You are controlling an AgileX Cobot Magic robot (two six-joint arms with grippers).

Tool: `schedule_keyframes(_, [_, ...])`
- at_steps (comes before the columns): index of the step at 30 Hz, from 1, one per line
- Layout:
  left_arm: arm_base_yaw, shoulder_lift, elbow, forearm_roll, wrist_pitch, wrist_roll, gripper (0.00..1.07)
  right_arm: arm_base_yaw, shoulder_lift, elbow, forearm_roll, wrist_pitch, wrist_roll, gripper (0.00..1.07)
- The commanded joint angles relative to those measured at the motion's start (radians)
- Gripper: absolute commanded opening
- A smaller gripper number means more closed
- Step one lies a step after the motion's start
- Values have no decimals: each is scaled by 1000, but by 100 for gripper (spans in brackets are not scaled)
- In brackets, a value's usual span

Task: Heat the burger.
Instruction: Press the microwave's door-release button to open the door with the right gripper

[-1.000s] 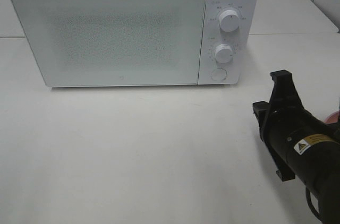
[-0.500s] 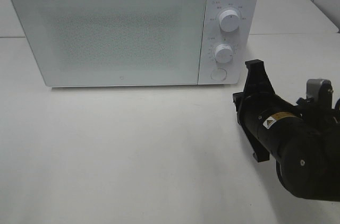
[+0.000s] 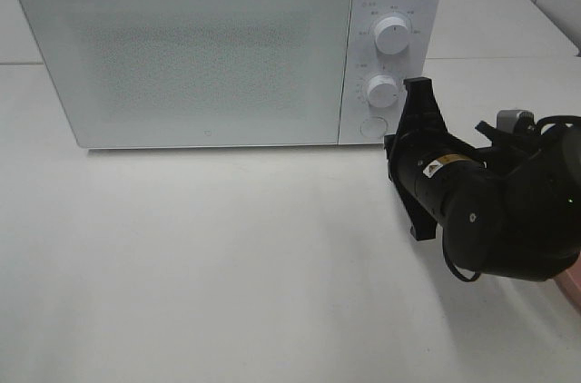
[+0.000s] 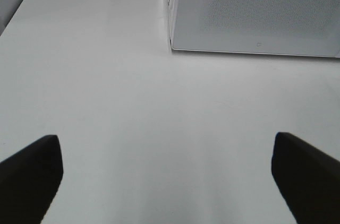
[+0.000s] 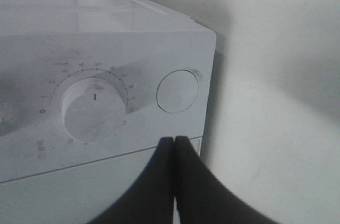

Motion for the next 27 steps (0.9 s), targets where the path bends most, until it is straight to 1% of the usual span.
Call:
schedule_keyframes(1, [-5,-21,2,-1,-14,0,100,-19,31,-46,-23,32,-5,0])
schedule_keyframes(16, [-5,-21,2,-1,-14,0,100,-31,134,-160,-13,50,-2,0])
schedule_keyframes(22, [-5,-21,2,-1,-14,0,100,-31,157,-183,-8,50,2,0])
schedule_keyframes(24, [-5,-21,2,-1,-14,0,100,-50,157,-206,-1,49,-9,0])
schedule_keyframes(27, [-5,-21,2,-1,-14,0,100,-58,157,-211,-4,49,-13,0])
